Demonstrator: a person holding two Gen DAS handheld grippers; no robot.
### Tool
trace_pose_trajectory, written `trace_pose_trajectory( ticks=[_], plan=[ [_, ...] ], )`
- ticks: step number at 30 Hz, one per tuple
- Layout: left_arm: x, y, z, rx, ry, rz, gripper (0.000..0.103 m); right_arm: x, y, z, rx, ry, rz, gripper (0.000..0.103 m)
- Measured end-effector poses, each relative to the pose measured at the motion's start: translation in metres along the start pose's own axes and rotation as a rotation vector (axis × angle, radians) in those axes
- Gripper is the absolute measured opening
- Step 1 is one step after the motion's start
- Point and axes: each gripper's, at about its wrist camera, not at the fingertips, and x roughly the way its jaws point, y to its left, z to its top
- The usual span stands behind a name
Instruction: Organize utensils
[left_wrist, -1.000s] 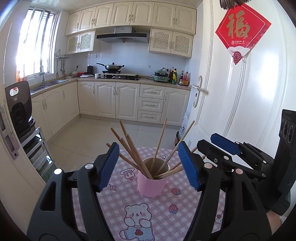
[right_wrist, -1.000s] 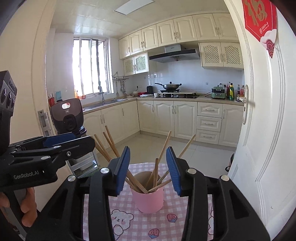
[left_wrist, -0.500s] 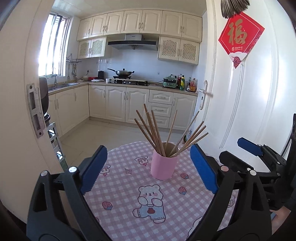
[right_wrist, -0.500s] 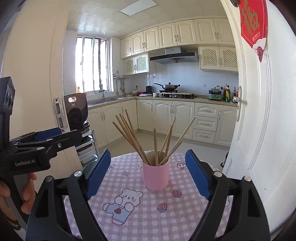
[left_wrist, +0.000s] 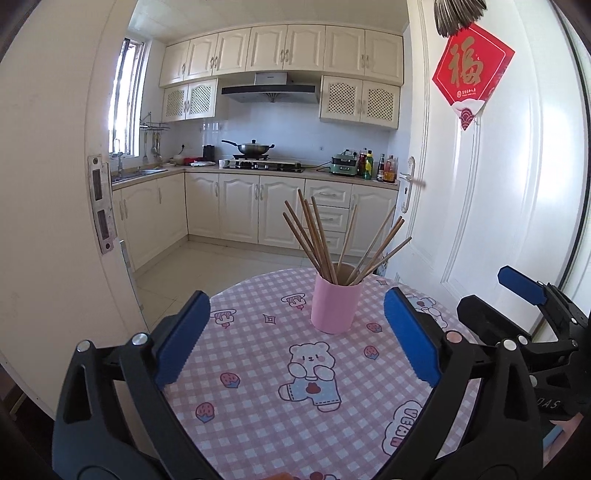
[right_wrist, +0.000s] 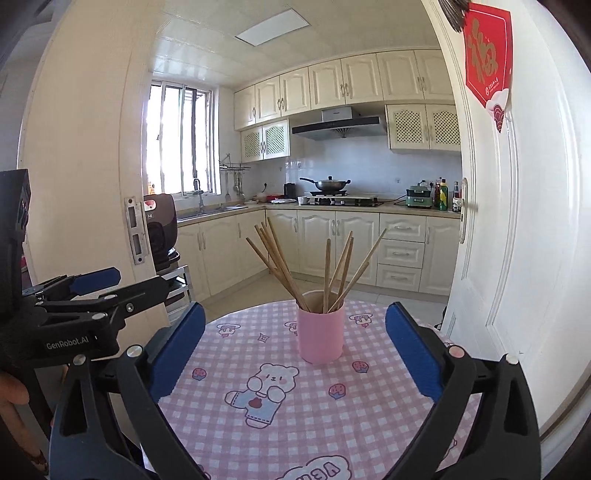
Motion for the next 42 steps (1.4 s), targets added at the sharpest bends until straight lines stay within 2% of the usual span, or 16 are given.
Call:
trace_pose_trajectory(
  ticks=[14, 21, 42],
  plan=[
    [-0.021, -0.004, -0.001, 0.011, -0.094, 0.024, 0.095, -0.013, 0.007, 0.004, -0.018, -0.058, -0.009, 0.095],
    [-0.030, -0.011, 0.002, 0.044, -0.156, 0.062, 0.095, -0.016, 0.006, 0.006, -0.016, -0.074, -0.005, 0.095],
    [-0.033, -0.013, 0.003, 0.056, -0.182, 0.075, 0.095, -0.019, 0.006, 0.005, -0.015, -0.081, -0.009, 0.095]
  ],
)
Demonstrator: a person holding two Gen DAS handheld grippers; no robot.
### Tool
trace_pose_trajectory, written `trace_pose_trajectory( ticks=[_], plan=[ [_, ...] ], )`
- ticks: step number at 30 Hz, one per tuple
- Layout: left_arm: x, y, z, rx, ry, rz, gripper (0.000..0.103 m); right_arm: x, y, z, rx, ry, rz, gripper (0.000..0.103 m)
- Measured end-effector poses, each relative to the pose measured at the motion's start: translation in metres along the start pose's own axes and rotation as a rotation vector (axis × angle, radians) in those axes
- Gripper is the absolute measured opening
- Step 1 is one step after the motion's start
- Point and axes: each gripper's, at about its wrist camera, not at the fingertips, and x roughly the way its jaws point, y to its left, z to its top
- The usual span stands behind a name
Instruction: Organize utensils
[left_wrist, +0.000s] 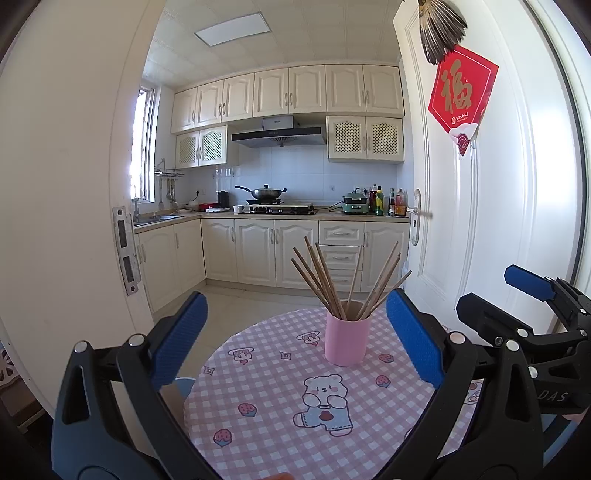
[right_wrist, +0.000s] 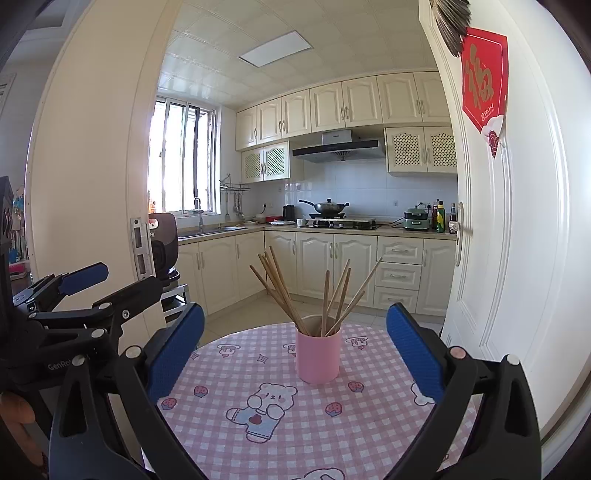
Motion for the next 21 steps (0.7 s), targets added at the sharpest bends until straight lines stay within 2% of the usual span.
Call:
trace_pose_trajectory(
  ticks=[21],
  plan=[
    [-0.0024, -0.0003, 0.0001, 0.002, -0.003, -0.002, 0.095, -0.0009, 0.0025, 0.0004, 0.002, -0.003, -0.002, 0.095]
  ],
)
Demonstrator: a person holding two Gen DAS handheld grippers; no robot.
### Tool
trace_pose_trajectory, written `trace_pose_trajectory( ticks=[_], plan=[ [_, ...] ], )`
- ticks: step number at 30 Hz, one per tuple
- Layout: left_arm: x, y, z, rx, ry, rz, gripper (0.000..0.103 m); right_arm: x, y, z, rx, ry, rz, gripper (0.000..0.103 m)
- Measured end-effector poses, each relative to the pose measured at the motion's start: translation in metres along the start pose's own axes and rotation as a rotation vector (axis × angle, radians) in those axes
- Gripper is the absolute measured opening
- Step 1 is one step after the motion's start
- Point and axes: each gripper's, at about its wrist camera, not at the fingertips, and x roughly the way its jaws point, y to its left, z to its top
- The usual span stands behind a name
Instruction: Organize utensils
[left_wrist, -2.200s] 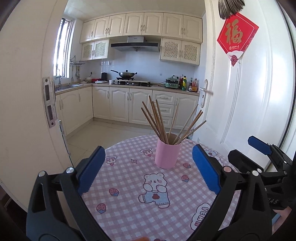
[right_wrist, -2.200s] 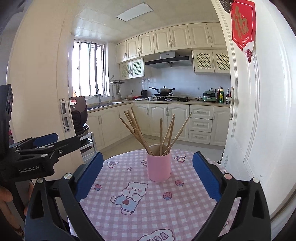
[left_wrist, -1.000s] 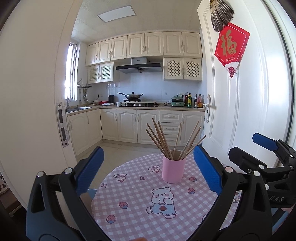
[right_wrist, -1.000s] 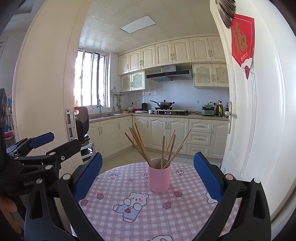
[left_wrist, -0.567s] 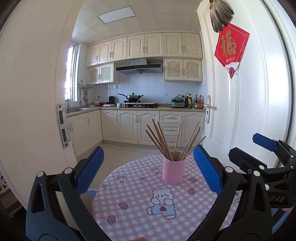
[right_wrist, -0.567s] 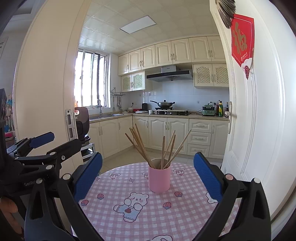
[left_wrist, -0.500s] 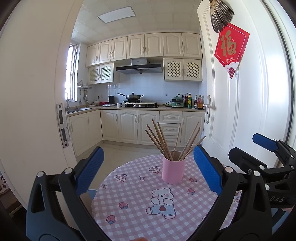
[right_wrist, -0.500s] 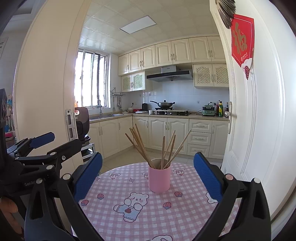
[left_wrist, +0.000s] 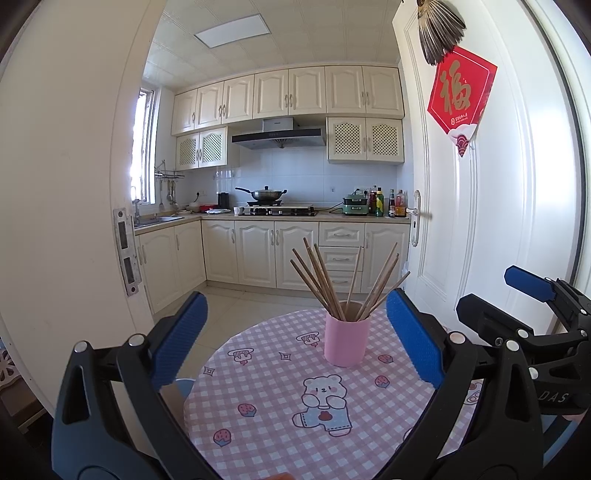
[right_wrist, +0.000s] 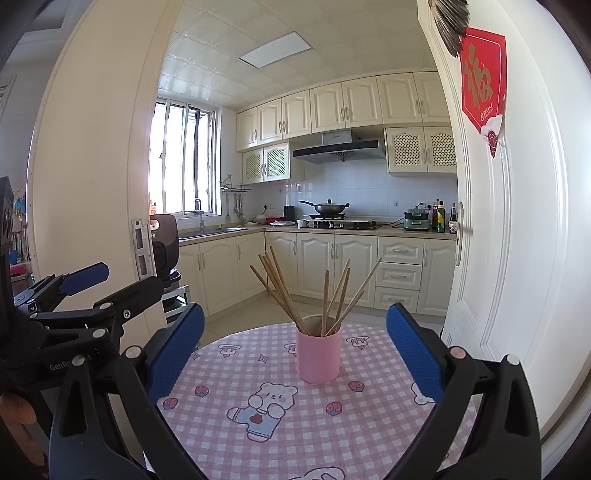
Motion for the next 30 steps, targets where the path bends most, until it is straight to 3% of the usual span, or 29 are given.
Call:
trace_pose_trajectory(
  ticks=[30],
  plan=[
    [-0.0012, -0.0026, -0.0013, 0.018, -0.020, 0.016, 0.095, -0.0008, 0.0003, -0.0018, 0.012, 0.010, 0.003, 0.095]
  ],
)
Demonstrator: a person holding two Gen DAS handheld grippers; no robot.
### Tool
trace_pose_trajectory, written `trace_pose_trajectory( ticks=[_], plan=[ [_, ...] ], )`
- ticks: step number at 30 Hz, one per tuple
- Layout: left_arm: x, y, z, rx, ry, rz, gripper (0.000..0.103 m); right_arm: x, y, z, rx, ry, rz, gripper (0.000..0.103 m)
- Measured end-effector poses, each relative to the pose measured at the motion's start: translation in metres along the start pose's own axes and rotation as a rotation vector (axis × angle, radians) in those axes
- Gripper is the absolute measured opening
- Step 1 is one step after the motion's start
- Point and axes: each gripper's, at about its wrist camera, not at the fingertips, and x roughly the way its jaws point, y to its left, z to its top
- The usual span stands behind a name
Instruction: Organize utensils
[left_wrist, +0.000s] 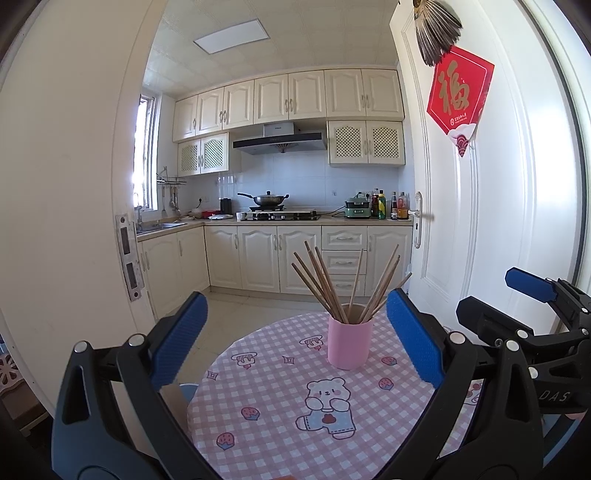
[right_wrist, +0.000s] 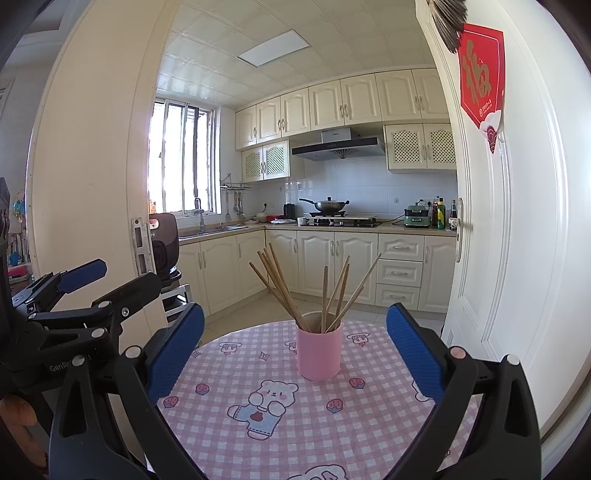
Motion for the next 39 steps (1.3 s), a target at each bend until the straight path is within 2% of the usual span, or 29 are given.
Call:
trace_pose_trajectory(
  ticks=[39],
  plan=[
    [0.0023, -0.0002, -0.0033, -0.007, 0.005, -0.005, 0.095, 0.0021, 0.0005, -0.0010, 0.007, 0.011, -0.002, 0.095]
  ],
)
